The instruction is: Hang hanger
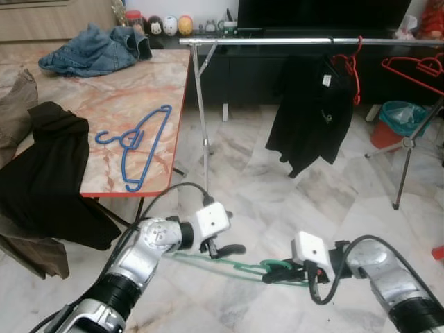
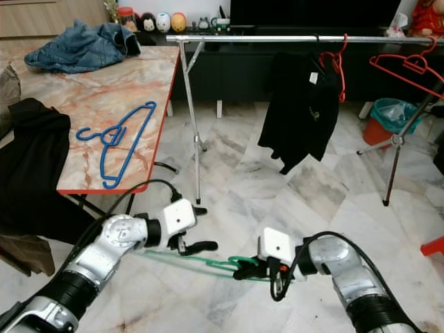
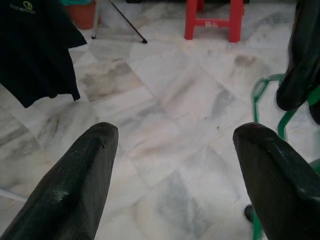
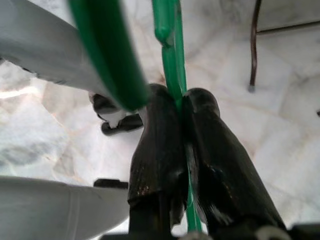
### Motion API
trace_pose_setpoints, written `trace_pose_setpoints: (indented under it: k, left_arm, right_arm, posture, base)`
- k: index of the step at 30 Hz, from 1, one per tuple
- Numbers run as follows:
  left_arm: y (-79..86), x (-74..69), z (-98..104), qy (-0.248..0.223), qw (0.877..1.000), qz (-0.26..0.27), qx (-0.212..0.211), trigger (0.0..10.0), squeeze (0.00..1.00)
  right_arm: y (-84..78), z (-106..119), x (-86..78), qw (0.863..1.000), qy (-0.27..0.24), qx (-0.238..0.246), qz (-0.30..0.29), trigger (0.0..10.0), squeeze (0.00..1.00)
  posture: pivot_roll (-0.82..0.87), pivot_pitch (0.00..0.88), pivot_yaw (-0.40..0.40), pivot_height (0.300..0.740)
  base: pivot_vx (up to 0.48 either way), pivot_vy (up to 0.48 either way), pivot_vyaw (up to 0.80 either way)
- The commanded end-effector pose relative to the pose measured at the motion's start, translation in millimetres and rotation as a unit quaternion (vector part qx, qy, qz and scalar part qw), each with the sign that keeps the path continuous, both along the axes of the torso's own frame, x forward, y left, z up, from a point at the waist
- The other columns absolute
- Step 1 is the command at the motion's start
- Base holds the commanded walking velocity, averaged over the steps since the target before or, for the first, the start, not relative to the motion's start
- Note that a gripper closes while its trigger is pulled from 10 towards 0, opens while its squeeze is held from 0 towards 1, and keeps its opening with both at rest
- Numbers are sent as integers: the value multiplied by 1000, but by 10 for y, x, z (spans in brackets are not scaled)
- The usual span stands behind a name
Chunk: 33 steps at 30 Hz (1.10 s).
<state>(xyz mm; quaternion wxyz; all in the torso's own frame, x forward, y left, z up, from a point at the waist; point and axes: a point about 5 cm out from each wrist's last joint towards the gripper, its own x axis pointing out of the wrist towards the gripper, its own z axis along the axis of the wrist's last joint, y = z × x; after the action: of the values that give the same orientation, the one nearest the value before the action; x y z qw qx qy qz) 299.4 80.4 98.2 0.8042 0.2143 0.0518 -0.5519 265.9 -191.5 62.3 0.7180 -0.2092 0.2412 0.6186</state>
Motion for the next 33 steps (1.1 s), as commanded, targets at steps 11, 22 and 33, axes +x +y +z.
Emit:
trace_pose_setpoints:
  k: [11,22,33]
  left_arm:
    - [382,191,89,-52,983,169,-54,10000,0]
    - [369,-96,-42,33,998,42,-19,10000,0]
    - [71,-322,-156,84,994,-64,11,10000,0]
  right_arm:
    - [-300,-71,-174,998,31,-28,-54,10000,0]
    - [-487,-244,-233,990,62,-91,-94,10000,0]
    - [-200,-194,-132,996,45,-43,-69,10000,0]
  posture:
    - [-16,72,-36,740]
    - [13,67,-55,740]
    - [9,62,-63,740]
  base:
    - [0,0,0]
    - [0,0,0]
    - [0,0,0]
